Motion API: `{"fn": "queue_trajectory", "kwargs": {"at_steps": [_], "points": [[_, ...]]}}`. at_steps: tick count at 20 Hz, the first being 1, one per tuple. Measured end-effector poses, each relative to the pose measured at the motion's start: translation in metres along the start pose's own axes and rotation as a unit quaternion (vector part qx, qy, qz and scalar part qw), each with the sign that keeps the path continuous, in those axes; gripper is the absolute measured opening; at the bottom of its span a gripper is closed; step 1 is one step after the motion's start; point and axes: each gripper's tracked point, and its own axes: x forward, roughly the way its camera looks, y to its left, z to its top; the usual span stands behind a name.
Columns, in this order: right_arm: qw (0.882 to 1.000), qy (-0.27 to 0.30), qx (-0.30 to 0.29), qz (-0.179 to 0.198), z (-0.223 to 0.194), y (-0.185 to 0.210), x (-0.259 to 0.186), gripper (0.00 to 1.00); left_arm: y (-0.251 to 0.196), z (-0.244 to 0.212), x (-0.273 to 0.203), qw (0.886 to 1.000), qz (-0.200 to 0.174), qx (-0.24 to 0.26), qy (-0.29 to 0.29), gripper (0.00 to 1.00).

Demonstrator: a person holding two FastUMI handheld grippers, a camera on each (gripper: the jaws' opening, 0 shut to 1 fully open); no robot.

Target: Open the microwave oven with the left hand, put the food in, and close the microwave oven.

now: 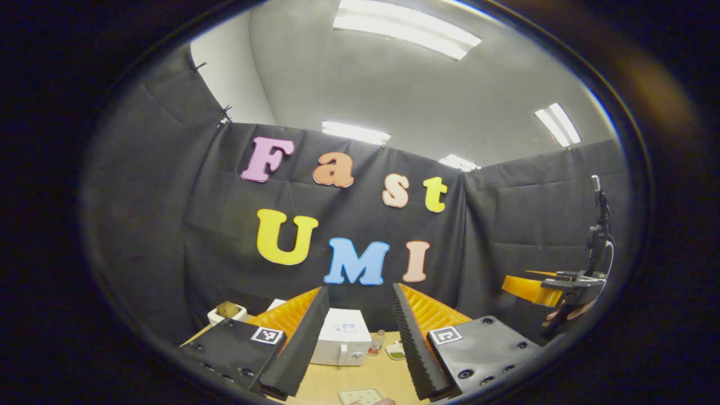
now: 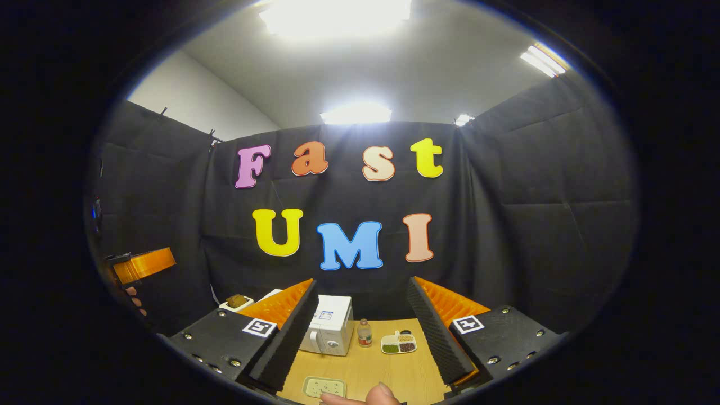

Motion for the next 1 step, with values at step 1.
{"fn": "queue_trajectory", "kwargs": {"at_steps": [1], "points": [[1.0,0.003,0.0,-0.001,-0.0019,-0.0027,0.0016,0.98,-0.0013,-0.0022,0.0021,1.0,0.0,0.0,0.001,0.74]]}}
